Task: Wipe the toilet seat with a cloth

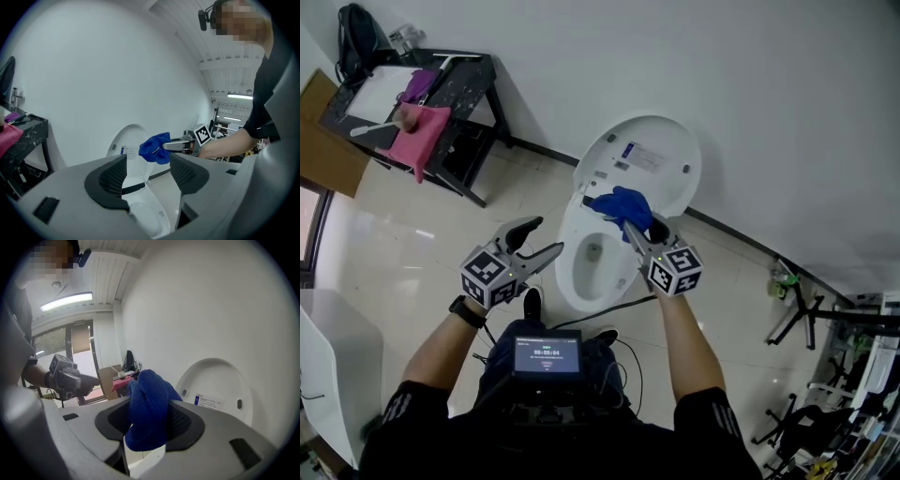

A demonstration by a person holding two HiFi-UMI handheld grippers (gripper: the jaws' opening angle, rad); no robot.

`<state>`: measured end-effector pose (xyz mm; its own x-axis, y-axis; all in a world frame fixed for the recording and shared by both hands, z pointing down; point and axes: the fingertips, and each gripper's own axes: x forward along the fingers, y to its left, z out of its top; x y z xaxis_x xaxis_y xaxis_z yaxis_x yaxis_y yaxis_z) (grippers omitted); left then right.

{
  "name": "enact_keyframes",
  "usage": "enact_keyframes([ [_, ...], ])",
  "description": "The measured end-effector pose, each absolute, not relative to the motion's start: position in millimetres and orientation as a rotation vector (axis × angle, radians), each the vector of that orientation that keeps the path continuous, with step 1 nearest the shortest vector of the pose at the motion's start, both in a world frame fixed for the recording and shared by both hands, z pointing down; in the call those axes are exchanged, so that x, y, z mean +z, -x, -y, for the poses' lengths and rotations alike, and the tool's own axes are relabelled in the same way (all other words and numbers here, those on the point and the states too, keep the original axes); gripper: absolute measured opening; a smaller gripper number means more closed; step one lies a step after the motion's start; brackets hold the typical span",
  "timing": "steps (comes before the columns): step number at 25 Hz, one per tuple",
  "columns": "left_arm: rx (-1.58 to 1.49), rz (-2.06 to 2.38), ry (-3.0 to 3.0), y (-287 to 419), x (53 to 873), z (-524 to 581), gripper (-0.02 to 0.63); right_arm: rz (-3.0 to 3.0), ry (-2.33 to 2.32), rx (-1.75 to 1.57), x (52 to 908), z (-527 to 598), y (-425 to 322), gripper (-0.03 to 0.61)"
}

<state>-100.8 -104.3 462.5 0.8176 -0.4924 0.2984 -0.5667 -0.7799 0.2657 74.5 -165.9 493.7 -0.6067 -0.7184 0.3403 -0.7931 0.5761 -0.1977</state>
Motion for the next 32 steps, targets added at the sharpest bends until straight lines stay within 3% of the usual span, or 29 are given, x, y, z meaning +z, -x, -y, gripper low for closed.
enact_keyframes([
  [22, 0.34, 0.84, -2.566, 148.7, 596.2, 127.6, 0.281, 2.104, -0.92, 0.746, 906.2, 194.4, 0.7, 0.202],
  [32, 0.335, 0.892, -2.481, 163.5, 634.2, 123.1, 0.281, 1.977, -0.807, 0.627, 996.4, 205.8, 32.2, 0.202],
])
